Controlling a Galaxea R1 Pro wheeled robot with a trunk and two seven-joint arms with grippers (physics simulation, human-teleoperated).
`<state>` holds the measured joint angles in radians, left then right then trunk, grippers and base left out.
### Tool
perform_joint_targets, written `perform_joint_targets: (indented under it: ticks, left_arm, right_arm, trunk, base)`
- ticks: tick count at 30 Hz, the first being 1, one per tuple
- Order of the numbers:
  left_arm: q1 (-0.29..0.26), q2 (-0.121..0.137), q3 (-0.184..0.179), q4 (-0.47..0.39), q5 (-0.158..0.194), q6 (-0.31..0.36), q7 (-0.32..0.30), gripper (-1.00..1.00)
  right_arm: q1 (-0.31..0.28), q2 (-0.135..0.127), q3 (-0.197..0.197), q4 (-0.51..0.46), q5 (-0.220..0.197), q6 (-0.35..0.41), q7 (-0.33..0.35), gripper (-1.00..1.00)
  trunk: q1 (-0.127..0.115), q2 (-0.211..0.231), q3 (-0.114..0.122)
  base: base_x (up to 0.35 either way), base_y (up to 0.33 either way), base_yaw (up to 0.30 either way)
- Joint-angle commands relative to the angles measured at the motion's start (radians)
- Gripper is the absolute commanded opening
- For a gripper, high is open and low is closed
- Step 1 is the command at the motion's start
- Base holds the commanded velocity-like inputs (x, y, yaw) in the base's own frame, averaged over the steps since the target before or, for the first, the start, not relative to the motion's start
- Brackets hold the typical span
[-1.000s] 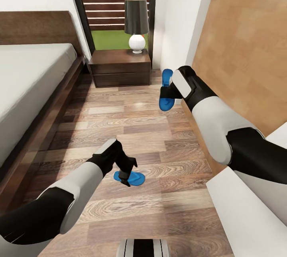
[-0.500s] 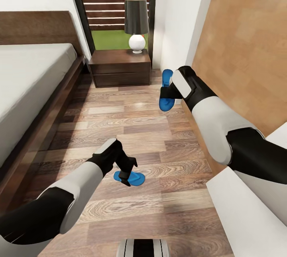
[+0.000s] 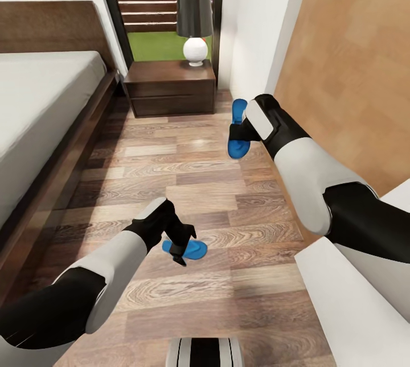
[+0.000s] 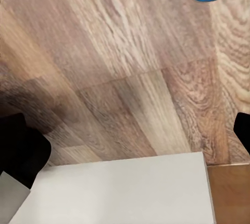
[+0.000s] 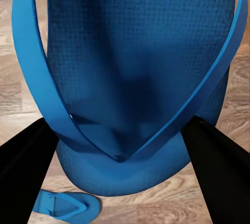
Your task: In the bedroom, move the book from the bed onto either nightstand, and place the two sandals side by side next to the bed.
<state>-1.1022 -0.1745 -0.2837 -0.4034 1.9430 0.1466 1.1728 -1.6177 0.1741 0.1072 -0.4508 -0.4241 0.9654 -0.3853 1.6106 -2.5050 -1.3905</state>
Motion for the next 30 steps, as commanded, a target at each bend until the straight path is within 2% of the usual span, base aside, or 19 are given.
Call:
perform_joint_targets:
  ticks: [1, 11, 20, 26, 30]
  left_arm:
    - [-0.001, 0.0, -0.002, 0.0, -0.002, 0.01, 0.004, 1.0]
    - [-0.001, 0.0, -0.002, -0.001, -0.003, 0.01, 0.004, 1.0]
    - [-0.002, 0.004, -0.002, -0.002, -0.004, 0.007, -0.002, 1.0]
    - [-0.002, 0.018, -0.002, -0.003, -0.008, -0.061, -0.005, 1.0]
    - [-0.002, 0.021, -0.002, -0.003, -0.01, -0.075, -0.011, 1.0]
  right_arm:
    - [-0.001, -0.001, 0.006, -0.001, -0.01, 0.003, -0.009, -1.0]
    - [-0.001, -0.001, 0.006, -0.001, -0.01, 0.003, -0.009, -1.0]
    - [-0.001, -0.002, 0.006, -0.001, -0.01, 0.003, -0.009, -1.0]
    - [-0.001, -0.002, 0.006, -0.002, -0.01, 0.003, -0.009, -1.0]
    - [-0.001, -0.002, 0.006, -0.002, -0.01, 0.003, -0.009, -1.0]
  trunk:
    - [0.0, -0.001, -0.005]
    - [0.005, -0.003, -0.043]
    - [0.005, -0.003, -0.043]
    - [0.005, -0.003, -0.043]
    - [0.005, -0.003, -0.043]
  base:
    - [0.0, 0.0, 0.0]
    - [0.0, 0.0, 0.0]
    - [0.0, 0.0, 0.0]
    - [0.064, 0.0, 0.0]
    - [0.267, 0.0, 0.0]
